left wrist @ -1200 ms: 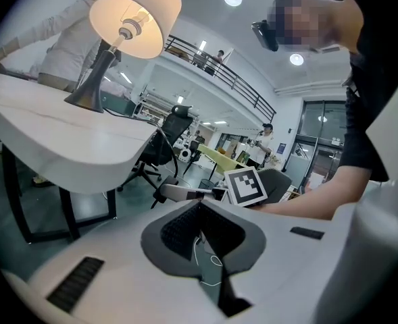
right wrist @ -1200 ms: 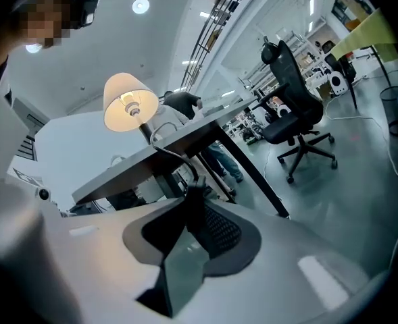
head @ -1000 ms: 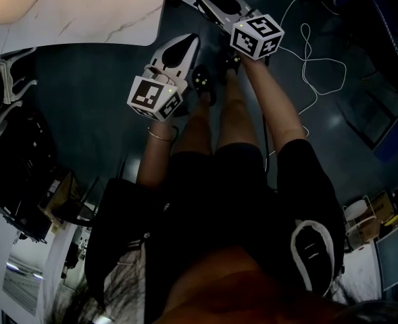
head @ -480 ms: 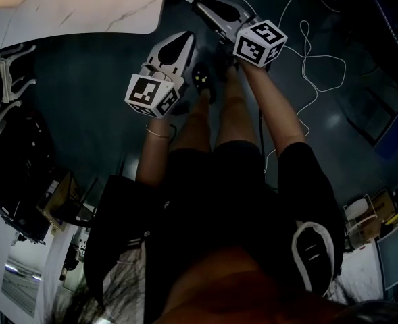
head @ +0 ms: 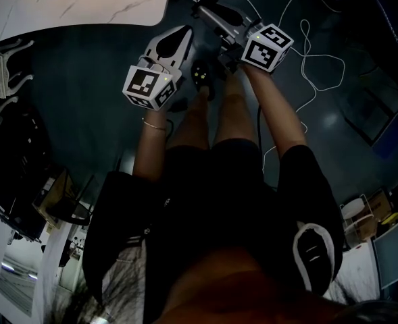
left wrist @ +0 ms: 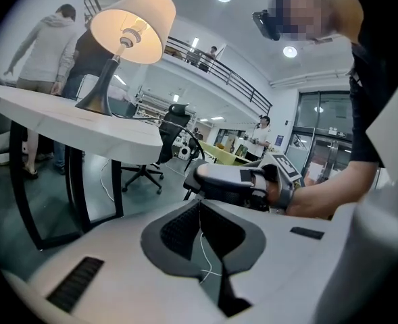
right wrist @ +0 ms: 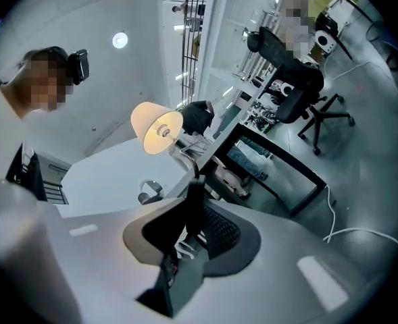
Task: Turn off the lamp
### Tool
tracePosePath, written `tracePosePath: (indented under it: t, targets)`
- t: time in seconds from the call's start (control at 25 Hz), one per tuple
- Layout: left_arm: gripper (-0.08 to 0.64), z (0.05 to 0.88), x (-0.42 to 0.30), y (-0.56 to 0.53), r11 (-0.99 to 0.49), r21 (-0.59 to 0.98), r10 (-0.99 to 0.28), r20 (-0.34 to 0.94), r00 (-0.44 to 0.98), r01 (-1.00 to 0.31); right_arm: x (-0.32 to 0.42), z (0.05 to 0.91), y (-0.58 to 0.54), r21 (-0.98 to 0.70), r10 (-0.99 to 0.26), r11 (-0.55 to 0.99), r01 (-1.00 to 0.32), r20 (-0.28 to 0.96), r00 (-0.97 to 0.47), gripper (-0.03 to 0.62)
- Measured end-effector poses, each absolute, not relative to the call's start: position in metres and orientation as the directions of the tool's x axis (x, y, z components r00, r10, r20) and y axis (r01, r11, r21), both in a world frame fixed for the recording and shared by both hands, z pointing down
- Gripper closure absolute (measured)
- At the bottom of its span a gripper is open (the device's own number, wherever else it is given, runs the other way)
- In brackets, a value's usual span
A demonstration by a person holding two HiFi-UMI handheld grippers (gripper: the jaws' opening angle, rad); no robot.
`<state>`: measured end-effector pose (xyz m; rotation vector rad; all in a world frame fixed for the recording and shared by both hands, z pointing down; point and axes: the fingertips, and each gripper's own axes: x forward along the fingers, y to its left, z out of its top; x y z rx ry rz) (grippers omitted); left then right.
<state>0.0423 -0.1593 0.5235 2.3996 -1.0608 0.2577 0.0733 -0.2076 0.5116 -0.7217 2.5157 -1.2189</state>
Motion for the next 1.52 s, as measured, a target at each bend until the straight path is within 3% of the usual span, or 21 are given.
tracePosePath:
  t: [0.36, 0.44, 0.48, 0.8, 1.0, 1.52]
  targets:
    - [0.551, 0.533, 0.044, -0.166, -0.608, 0.269, -0.622, 0.423, 0.659, -0.747, 0.075, 0.496, -0.195, -0.810, -0.510, 0.526, -0.260, -0.057, -0.858, 0.518]
    - [0.470, 0.531, 0.049, -0.166, -0.631, 0.245, -0.614, 0.423, 0.666, -0.736, 0.076, 0.495, -0.194, -0.809, -0.510, 0.527, -0.259, -0.058, -0.858, 0.518]
    - [0.466, 0.531, 0.052, -0.166, -0.639, 0.243, -0.608, 0.423, 0.672, -0.730, 0.077, 0.494, -0.194, -0.810, -0.510, 0.527, -0.257, -0.059, -0.858, 0.518]
    - [0.469, 0.531, 0.063, -0.166, -0.652, 0.294, -0.584, 0.393, 0.710, -0.699, 0.072, 0.490, -0.187, -0.830, -0.488, 0.517, -0.210, -0.084, -0.869, 0.518]
    - [0.534, 0.529, 0.065, -0.165, -0.671, 0.257, -0.568, 0.425, 0.705, -0.696, 0.075, 0.492, -0.188, -0.853, -0.486, 0.491, -0.176, -0.101, -0.868, 0.517]
    - [0.537, 0.527, 0.063, -0.156, -0.677, 0.230, -0.570, 0.436, 0.696, -0.699, 0.070, 0.491, -0.184, -0.849, -0.456, 0.501, -0.169, -0.093, -0.885, 0.508]
